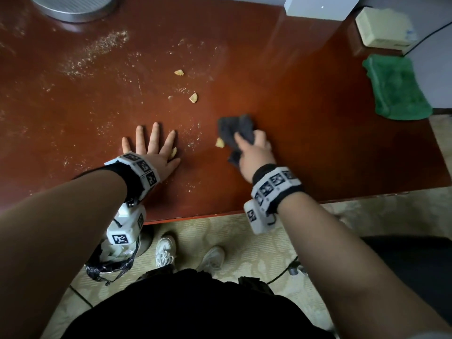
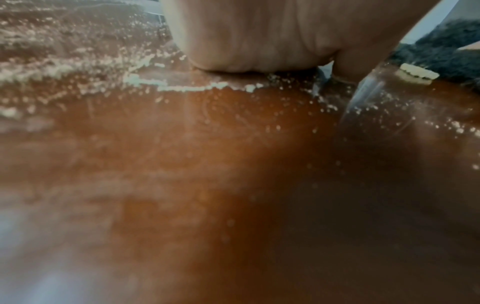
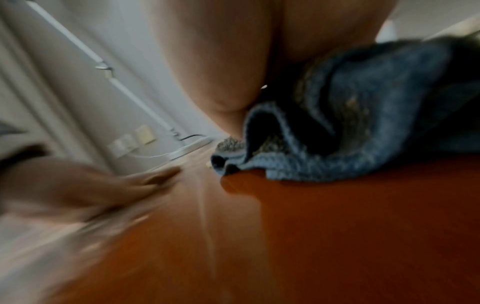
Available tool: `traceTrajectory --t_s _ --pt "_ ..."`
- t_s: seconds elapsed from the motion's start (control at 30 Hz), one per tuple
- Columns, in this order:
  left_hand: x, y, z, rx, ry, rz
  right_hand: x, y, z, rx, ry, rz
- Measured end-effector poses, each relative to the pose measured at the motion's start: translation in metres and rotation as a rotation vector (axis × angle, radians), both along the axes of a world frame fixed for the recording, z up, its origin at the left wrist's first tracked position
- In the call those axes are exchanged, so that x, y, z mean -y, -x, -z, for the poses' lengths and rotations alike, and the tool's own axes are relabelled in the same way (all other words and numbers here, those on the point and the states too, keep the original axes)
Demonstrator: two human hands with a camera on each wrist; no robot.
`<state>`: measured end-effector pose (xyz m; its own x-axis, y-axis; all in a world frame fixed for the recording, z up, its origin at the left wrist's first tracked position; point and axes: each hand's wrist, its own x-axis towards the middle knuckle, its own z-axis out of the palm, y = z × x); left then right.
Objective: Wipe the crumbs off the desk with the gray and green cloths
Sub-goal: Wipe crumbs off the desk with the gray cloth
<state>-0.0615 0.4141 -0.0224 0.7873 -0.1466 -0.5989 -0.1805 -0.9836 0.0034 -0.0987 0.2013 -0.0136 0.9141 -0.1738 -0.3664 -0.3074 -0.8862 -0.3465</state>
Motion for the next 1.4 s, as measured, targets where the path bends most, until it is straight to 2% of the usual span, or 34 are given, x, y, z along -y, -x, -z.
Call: traceTrajectory --t_s 0.07,0.13,0.23,0.3,0.37,0.4,0.47,0.53,0.67,0.73,0.77,0.83,0.9,0.97,1.17,1.3,1.4 --pt "0.000 0.000 -0.001 -0.003 0.001 0.001 -0.020 0.009 0.001 -0.027 -0.066 -0.157" --pt "-0.001 0.000 -0.001 -0.004 0.003 0.002 -0.022 0.012 -0.003 0.004 -0.147 -0.157" --pt "-0.001 0.000 -0.001 -0.011 0.000 -0.002 0.008 0.005 -0.018 0.137 -0.153 0.008" --pt "-0.001 0.000 -0.001 -0.015 -0.003 -0.003 0.043 -0.008 -0.020 0.168 -0.086 0.209" --pt "-0.001 0.000 -0.001 -0.018 -0.004 -0.004 0.068 -0.016 -0.016 0.071 -0.025 0.431" --pt "-0.001 0.000 -0.001 -0.020 -0.004 -0.005 0.071 -0.016 -0.012 -0.013 0.015 0.464" --pt "-0.001 0.000 -0.001 -0.019 -0.006 -0.004 0.061 -0.012 -0.008 -0.125 0.129 0.368" --pt "-0.002 0.000 -0.001 -0.015 -0.004 0.005 0.040 -0.005 -0.009 -0.119 0.173 0.200" --pt "-0.005 0.001 -0.004 -0.025 0.019 0.033 -0.005 0.023 -0.004 -0.092 0.143 -0.134" --pt "-0.013 0.000 -0.005 -0.022 0.051 0.071 -0.014 0.033 -0.002 -0.088 0.071 -0.229" --pt "-0.020 0.000 -0.005 -0.019 0.069 0.100 -0.015 0.035 -0.004 -0.064 0.022 -0.204" --pt "-0.039 -0.001 -0.006 -0.011 0.090 0.155 -0.017 0.039 -0.007 0.004 -0.064 0.016" --pt "-0.065 -0.003 -0.005 0.002 0.062 0.151 -0.028 0.044 -0.008 -0.047 0.022 0.194" --pt "-0.094 -0.004 -0.005 0.004 0.013 0.093 -0.048 0.052 -0.009 -0.140 0.107 0.269" --pt "-0.146 0.002 -0.006 -0.032 -0.034 0.052 -0.138 0.056 -0.006 -0.211 0.132 0.129" --pt "-0.149 0.003 -0.006 -0.031 -0.009 0.050 -0.188 0.052 -0.005 -0.164 -0.025 -0.056" --pt "-0.154 0.001 -0.004 -0.022 0.009 0.072 -0.183 0.043 -0.012 -0.030 -0.179 0.005"
